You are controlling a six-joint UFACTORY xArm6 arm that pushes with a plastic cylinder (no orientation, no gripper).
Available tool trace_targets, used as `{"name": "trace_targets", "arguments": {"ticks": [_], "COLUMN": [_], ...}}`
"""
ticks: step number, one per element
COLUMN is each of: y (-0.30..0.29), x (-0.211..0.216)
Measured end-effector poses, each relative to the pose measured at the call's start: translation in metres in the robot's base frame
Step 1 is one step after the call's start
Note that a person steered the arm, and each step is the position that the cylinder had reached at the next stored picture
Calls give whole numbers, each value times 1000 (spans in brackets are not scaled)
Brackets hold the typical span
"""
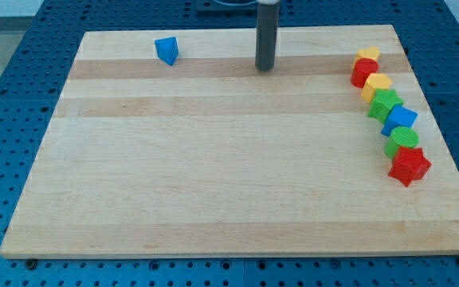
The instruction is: Push blue triangle downwards
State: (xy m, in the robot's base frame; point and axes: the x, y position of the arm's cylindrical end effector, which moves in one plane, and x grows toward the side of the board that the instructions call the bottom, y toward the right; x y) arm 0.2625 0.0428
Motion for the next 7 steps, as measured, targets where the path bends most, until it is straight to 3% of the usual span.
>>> {"name": "trace_targets", "arguments": {"ticks": [1,2,3,4,5,7], "y": [-25,-85,-159,-179,-169,-164], "x": [-68,-69,-46,-5,41,93]}}
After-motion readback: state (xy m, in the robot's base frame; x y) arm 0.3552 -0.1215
